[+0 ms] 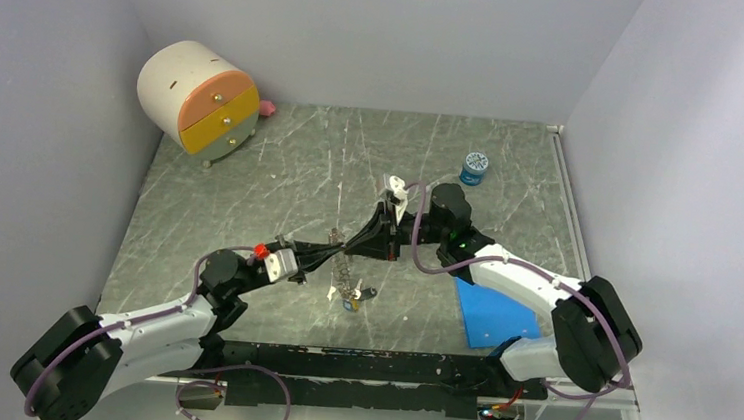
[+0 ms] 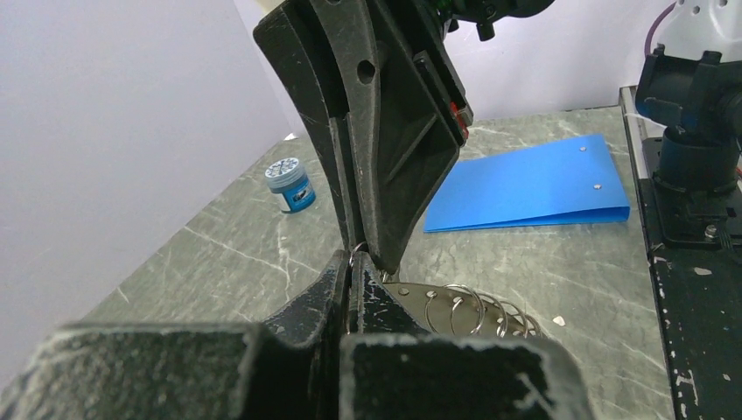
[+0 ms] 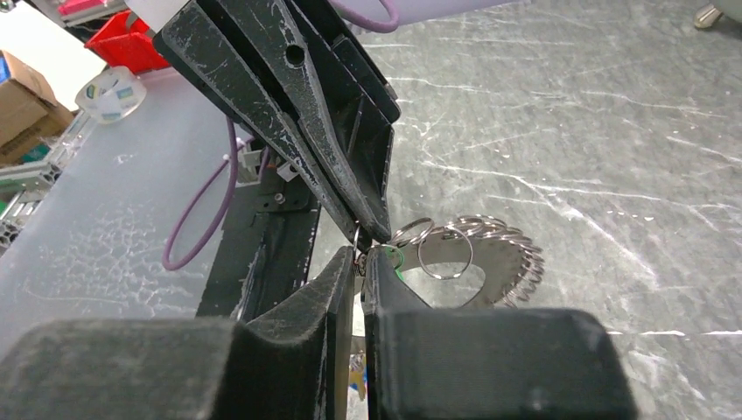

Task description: Put the keys on the keyring

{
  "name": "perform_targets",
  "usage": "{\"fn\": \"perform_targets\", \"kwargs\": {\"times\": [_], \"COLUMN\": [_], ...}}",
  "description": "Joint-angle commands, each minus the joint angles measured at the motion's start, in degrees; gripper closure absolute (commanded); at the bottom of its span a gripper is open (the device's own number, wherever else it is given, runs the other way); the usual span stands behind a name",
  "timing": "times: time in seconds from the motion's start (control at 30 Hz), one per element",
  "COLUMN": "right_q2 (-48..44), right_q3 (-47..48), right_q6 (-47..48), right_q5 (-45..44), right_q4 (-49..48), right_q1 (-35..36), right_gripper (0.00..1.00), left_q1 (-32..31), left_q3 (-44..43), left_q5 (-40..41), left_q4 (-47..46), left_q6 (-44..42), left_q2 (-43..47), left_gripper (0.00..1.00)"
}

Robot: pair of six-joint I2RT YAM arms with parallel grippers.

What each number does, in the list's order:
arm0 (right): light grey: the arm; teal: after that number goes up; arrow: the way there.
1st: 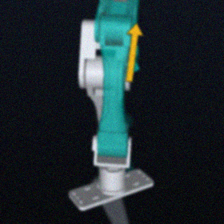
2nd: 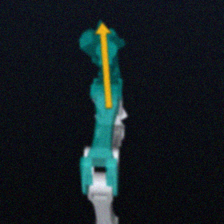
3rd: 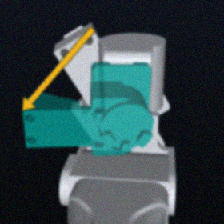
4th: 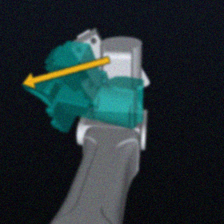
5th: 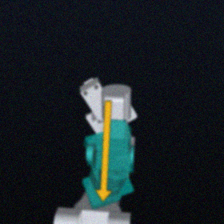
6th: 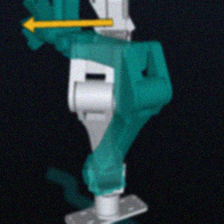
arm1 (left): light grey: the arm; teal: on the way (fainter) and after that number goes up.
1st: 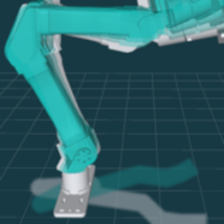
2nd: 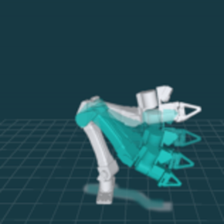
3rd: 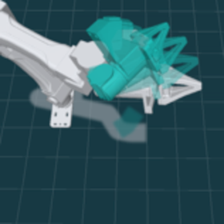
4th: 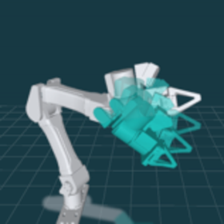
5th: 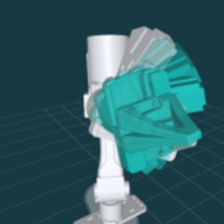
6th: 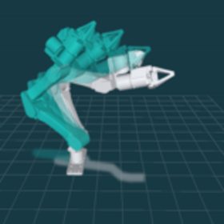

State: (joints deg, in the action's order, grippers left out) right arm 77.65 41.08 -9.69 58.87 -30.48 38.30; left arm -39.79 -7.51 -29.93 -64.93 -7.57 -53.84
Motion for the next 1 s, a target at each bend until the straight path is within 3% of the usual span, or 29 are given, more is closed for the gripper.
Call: {"fn": "perform_targets", "kwargs": {"times": [0.0,0.2,0.3,0.4,0.47,0.67,0.97], "right_q2": [-0.39,-2.24,-2.92,-3.28,-3.18,-1.15,2.76], "right_q3": [2.21,3.31,5.85,8.9,10.97,17.92,25.37], "right_q6": [0.9,4.9,9.02,13.99,16.11,21.55,27.85], "right_q5": [0.25,-1.69,-3.87,-6.61,-8.77,-16.05,-30.05], "right_q4": [-1.65,4.88,14.23,24.22,30.41,47.39,62.24], "right_q1": [0.4,0.42,0.44,0.41,0.54,1.73,6.12], "right_gripper": [1.0,1.0,1.0,1.0,1.0,1.0,1.0], "left_q1": [-0.02,-0.02,-0.02,-0.02,-0.02,-0.02,0.0], "left_q3": [-1.9,-2.04,-2.82,-4.39,-6.26,-14.94,-24.85], "left_q5": [0.12,0.69,1.08,1.85,1.92,2.66,-0.7], "left_q4": [-4.75,-1.93,2.47,10.76,18.35,42.9,62.13], "left_q6": [0.76,0.65,0.8,0.76,-1.1,-8.06,-15.2], "left_q2": [0.7,2.13,4.32,7.04,9.06,10.5,5.47], "left_gripper": [0.97,0.97,0.71,0.54,0.48,0.43,0.45]}}
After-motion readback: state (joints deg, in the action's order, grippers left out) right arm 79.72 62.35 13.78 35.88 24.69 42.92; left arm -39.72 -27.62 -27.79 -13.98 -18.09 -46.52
